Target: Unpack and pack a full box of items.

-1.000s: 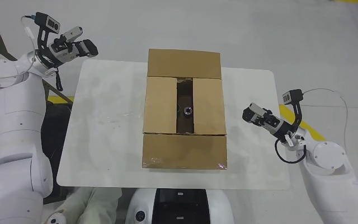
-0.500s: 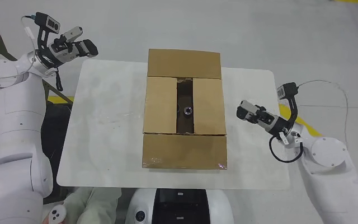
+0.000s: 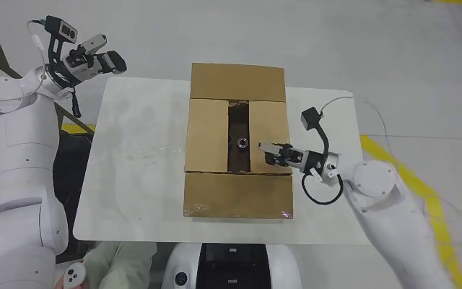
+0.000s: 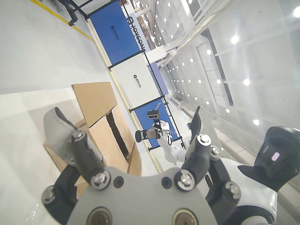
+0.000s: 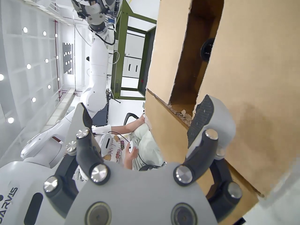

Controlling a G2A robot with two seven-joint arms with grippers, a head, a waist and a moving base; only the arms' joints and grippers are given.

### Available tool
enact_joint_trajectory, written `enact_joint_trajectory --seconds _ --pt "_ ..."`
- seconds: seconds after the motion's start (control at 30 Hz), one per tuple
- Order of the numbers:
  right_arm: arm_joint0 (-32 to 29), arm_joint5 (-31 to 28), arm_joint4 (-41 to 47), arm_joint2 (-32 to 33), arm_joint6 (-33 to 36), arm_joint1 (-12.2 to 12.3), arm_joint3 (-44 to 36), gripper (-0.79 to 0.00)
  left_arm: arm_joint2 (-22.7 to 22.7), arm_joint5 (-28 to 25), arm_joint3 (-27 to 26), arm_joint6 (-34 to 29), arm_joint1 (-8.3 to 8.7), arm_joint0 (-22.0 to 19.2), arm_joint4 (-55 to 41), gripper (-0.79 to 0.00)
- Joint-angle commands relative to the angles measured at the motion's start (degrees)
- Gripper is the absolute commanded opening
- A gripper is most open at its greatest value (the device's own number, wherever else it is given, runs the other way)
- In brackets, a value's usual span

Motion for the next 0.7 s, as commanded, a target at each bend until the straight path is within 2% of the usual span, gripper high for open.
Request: enact_joint_trajectory --seconds 0.0,0.23,0.67 --pt "1.15 0.06 -0.2 -1.97 -0.13 -0.34 1.11 0.0 0.0 0.0 0.0 0.0 0.0 0.0 0.0 0.0" --pt "4.09 0.18 -0.49 -6.08 -1.42 -1.36 3.07 0.0 0.0 0.0 0.0 0.0 0.0 0.0 0.0 0.0" --pt "4.6 0.28 -0.39 -6.18 -1.75 -1.47 3.41 0.0 0.0 0.0 0.0 0.0 0.0 0.0 0.0 0.0"
